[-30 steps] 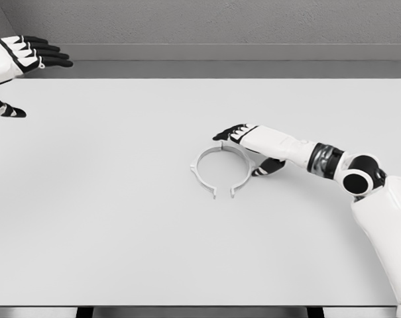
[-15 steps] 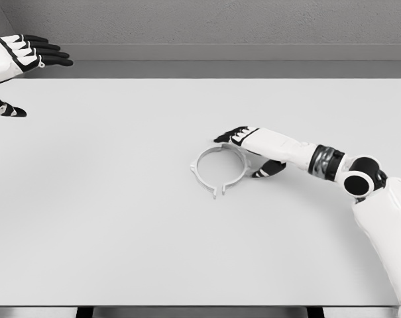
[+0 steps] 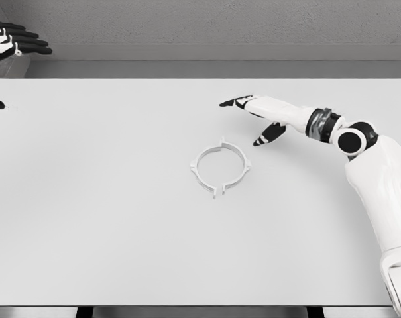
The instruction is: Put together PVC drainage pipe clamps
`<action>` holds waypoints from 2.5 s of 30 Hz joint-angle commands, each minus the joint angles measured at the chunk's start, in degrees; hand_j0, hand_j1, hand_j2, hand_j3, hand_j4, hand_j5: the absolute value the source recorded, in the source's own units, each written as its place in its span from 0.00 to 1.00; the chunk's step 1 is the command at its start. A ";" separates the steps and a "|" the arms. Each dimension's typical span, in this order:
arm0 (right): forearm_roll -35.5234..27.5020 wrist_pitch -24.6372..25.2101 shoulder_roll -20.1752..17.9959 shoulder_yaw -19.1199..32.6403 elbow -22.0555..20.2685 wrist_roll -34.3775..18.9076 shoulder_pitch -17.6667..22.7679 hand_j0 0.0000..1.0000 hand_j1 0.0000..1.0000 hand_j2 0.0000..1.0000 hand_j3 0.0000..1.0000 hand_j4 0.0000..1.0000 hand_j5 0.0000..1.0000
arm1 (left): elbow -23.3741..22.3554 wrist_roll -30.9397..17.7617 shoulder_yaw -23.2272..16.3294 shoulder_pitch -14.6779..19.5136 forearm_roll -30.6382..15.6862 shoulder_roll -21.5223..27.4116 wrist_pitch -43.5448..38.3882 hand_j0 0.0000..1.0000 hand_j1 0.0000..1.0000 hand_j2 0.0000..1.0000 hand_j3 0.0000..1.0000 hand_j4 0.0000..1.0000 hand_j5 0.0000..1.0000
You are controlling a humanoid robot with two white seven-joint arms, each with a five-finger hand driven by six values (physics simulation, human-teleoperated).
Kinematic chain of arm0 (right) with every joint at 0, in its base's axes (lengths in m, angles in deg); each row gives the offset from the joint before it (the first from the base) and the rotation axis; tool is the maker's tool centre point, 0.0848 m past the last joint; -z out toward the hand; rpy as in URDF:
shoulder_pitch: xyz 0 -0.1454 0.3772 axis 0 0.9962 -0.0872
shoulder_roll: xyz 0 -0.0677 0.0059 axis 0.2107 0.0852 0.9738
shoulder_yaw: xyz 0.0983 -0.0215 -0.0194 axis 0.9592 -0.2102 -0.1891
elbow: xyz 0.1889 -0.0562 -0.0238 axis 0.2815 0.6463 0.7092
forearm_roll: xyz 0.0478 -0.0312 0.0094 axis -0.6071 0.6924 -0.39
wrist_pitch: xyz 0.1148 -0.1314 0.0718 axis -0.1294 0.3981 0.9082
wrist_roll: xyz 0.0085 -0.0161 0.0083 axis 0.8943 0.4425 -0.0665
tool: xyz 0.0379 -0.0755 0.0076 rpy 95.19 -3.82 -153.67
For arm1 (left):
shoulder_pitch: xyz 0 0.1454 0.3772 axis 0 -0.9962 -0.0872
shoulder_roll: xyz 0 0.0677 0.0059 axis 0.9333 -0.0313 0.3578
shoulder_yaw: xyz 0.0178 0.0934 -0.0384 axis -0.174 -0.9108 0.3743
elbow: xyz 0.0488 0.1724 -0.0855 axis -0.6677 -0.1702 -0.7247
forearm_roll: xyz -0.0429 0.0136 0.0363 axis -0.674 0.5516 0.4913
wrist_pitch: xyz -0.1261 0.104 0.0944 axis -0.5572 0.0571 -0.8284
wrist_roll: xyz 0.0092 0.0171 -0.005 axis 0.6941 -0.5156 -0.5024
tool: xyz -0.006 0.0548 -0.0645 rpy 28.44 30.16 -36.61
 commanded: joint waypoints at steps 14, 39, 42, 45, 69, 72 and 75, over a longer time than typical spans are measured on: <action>-0.32 0.15 2.66 -1.19 8.08 0.02 -2.29 1.00 1.00 1.00 1.00 1.00 1.00 | 6.07 -1.91 -1.89 -10.99 -2.95 -7.79 -0.14 1.00 1.00 1.00 1.00 1.00 1.00; -0.41 0.15 5.04 -1.89 7.02 0.02 -3.17 1.00 1.00 1.00 1.00 1.00 1.00 | 4.92 -5.18 -2.07 -4.48 0.30 -12.11 -0.14 1.00 1.00 1.00 1.00 1.00 1.00; -0.41 0.15 5.12 -2.07 6.85 0.02 -3.17 1.00 1.00 1.00 1.00 1.00 1.00 | 3.78 -5.18 -1.45 -4.04 1.53 -12.11 -0.14 1.00 1.00 1.00 1.00 1.00 1.00; -0.41 0.15 5.12 -2.07 6.67 0.02 -3.08 1.00 1.00 1.00 1.00 1.00 1.00 | 2.99 -5.18 -1.28 -3.95 1.53 -11.93 -0.14 1.00 1.00 1.00 1.00 1.00 1.00; -1.29 0.15 -2.34 5.23 6.85 0.02 -5.01 1.00 1.00 1.00 1.00 1.00 1.00 | 2.99 -5.18 0.13 -3.87 1.09 -12.28 -0.14 1.00 1.00 1.00 1.00 1.00 1.00; -4.71 0.15 -9.81 7.16 6.67 0.02 -3.96 1.00 1.00 1.00 1.00 1.00 1.00 | 2.99 -5.18 0.13 -3.87 1.09 -12.28 -0.14 1.00 1.00 1.00 1.00 1.00 1.00; -7.44 0.15 -15.61 7.25 4.30 0.02 0.26 1.00 1.00 1.00 1.00 1.00 1.00 | 3.08 -5.18 0.57 -3.87 1.00 -12.28 -0.14 1.00 1.00 1.00 1.00 1.00 1.00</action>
